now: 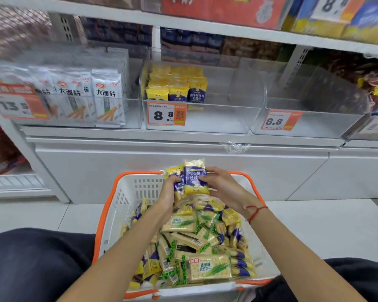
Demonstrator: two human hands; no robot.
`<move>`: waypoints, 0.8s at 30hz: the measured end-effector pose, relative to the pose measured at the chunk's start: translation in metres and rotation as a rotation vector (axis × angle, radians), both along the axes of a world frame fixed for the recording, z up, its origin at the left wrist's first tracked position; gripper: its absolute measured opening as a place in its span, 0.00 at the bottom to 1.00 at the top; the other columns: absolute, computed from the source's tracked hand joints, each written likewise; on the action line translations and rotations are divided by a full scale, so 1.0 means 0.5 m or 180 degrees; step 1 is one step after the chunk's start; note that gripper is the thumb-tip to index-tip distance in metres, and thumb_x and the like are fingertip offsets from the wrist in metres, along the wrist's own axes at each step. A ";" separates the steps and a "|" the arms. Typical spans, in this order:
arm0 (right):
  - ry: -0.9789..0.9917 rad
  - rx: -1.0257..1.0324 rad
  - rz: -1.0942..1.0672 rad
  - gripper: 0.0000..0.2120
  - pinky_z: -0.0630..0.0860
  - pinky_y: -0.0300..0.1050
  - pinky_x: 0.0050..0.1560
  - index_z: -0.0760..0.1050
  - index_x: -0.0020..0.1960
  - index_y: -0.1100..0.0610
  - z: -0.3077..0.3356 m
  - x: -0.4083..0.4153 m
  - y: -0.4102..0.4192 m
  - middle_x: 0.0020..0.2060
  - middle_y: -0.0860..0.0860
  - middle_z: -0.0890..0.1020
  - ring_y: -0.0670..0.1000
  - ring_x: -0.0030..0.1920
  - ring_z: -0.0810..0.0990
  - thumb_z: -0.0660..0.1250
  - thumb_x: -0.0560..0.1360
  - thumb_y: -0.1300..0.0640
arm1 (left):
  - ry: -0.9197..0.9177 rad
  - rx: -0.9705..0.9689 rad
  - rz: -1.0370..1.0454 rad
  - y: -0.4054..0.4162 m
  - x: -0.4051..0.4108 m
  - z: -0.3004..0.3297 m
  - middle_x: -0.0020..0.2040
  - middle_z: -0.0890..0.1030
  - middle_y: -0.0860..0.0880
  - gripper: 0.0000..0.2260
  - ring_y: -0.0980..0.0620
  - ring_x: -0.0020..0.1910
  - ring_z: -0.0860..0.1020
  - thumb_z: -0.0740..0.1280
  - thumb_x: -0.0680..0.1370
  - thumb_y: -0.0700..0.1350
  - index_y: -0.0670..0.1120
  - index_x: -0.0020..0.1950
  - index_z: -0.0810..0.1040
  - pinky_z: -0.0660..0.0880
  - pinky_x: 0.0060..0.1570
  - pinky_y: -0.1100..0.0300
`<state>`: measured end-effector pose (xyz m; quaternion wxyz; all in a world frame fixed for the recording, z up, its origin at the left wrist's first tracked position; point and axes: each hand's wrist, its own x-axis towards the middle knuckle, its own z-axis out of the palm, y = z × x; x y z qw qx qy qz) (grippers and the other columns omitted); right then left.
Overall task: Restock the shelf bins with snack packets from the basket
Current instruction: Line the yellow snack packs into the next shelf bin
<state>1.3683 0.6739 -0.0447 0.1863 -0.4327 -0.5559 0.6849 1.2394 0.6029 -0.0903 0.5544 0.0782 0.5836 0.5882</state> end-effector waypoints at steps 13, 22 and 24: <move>-0.0866 0.1279 0.1298 0.11 0.75 0.38 0.41 0.72 0.63 0.49 0.266 -0.001 0.059 0.50 0.49 0.80 0.46 0.46 0.76 0.59 0.81 0.54 | 0.0318 0.0095 -0.0958 0.044 -0.099 0.208 0.54 0.79 0.42 0.17 0.45 0.48 0.77 0.59 0.74 0.50 0.44 0.59 0.75 0.73 0.48 0.53; -0.0999 0.1446 0.1967 0.10 0.74 0.37 0.38 0.77 0.53 0.51 0.271 0.002 0.065 0.48 0.51 0.85 0.46 0.48 0.82 0.70 0.72 0.52 | 0.0826 -0.0152 -0.2676 0.004 -0.171 0.237 0.50 0.79 0.44 0.14 0.47 0.46 0.77 0.56 0.78 0.52 0.46 0.56 0.73 0.70 0.55 0.50; -0.1003 0.1580 0.1955 0.08 0.75 0.35 0.38 0.79 0.50 0.51 0.262 -0.015 0.059 0.46 0.49 0.85 0.43 0.47 0.82 0.72 0.71 0.53 | 0.1013 -0.0265 -0.2819 -0.003 -0.167 0.231 0.48 0.79 0.44 0.12 0.48 0.45 0.77 0.54 0.79 0.50 0.46 0.54 0.73 0.71 0.55 0.50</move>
